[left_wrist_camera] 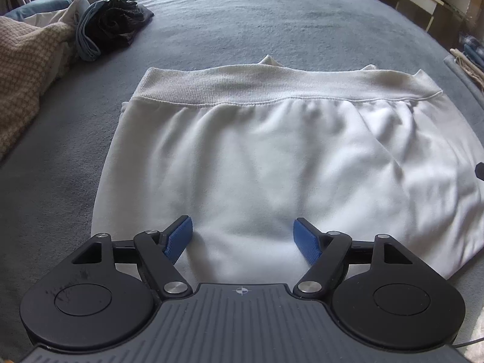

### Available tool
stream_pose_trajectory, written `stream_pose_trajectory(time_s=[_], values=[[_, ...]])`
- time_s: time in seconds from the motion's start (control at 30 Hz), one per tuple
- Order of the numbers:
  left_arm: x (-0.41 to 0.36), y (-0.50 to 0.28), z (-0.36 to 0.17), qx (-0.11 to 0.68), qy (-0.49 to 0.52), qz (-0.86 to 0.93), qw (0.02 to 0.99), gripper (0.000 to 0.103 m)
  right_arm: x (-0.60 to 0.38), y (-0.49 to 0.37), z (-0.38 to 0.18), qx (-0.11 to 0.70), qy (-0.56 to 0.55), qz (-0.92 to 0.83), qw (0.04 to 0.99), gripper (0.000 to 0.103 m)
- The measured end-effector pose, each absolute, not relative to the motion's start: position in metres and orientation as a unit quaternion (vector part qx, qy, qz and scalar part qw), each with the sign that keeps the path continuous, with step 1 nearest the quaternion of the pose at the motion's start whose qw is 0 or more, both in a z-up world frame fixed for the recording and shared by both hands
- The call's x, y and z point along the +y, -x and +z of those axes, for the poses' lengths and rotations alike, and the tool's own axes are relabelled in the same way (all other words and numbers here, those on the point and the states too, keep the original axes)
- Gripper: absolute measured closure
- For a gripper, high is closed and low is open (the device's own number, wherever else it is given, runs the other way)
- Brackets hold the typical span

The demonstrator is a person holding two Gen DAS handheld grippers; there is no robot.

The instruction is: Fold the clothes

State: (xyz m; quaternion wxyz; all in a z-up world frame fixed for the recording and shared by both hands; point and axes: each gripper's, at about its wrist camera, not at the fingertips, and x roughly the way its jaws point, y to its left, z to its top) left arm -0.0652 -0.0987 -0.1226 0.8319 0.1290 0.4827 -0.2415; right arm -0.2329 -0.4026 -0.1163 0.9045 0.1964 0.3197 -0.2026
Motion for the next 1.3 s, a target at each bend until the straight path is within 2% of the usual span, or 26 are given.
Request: stream_pose_trajectory(time_s=[0.17, 0.23, 0.33, 0.6, 0.67, 0.73, 0.87, 0.93, 1.3], values=[[-0.101, 0.065, -0.124, 0.481, -0.135, -0.231, 0.835, 0.023, -0.393, 0.231, -0.117, 0.329, -0.183, -0.182, 0.908, 0.064], [-0.102, 0.065, -0.126, 0.481, -0.139, -0.220, 0.837, 0.014, -0.391, 0.230, -0.120, 0.336, -0.184, -0.180, 0.906, 0.064], [-0.104, 0.065, -0.129, 0.481, -0.142, -0.209, 0.840, 0.006, -0.388, 0.225, -0.128, 0.363, -0.182, -0.176, 0.897, 0.063], [-0.107, 0.067, -0.133, 0.478, -0.147, -0.188, 0.845, 0.000, -0.380, 0.219, -0.140, 0.394, -0.153, -0.181, 0.888, 0.060], [-0.108, 0.068, -0.133, 0.475, -0.151, -0.187, 0.846, 0.000, -0.380, 0.219, -0.141, 0.395, -0.159, -0.175, 0.888, 0.052], [-0.109, 0.068, -0.133, 0.476, -0.149, -0.186, 0.847, 0.000, -0.379, 0.218, -0.141, 0.398, -0.164, -0.163, 0.888, 0.029], [-0.105, 0.068, -0.134, 0.482, -0.132, -0.183, 0.847, 0.000, -0.367, 0.213, -0.143, 0.411, -0.136, -0.154, 0.888, 0.014], [-0.104, 0.068, -0.135, 0.481, -0.128, -0.184, 0.847, 0.000, -0.366, 0.212, -0.143, 0.417, -0.144, -0.147, 0.885, 0.001], [-0.103, 0.073, -0.135, 0.474, -0.115, -0.174, 0.855, 0.000, -0.364, 0.207, -0.145, 0.428, -0.152, -0.159, 0.877, 0.000]])
